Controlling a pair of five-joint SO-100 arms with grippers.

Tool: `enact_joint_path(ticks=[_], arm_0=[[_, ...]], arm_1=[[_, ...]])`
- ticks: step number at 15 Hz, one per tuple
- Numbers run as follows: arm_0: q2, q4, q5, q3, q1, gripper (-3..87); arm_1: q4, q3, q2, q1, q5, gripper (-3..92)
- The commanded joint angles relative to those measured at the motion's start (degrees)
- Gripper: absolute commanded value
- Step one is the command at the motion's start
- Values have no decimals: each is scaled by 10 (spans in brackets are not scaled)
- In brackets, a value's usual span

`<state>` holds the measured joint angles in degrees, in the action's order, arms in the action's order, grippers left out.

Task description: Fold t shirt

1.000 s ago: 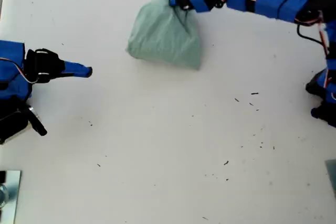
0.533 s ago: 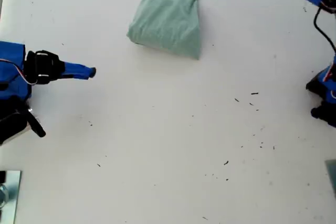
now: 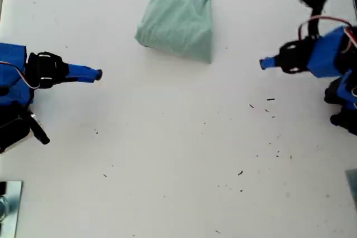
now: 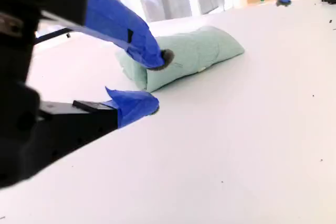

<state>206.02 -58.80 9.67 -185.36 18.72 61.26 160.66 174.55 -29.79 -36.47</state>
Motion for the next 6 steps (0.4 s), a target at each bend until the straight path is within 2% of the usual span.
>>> enact_joint_path(ticks=[1,3,4,5,6], arm_0=[[4,-1,-4,-5,5,98],[4,-1,-4,-5,4,99],[4,-1,-4,-5,4,99],[4,-1,-4,-5,4,99],[4,-1,-4,-5,4,99]], arm_1=[[114,124,255,40,77,25],[146,177,255,16,141,62],[146,176,263,19,120,66],[151,174,263,23,186,67],[151,174,263,22,197,67]])
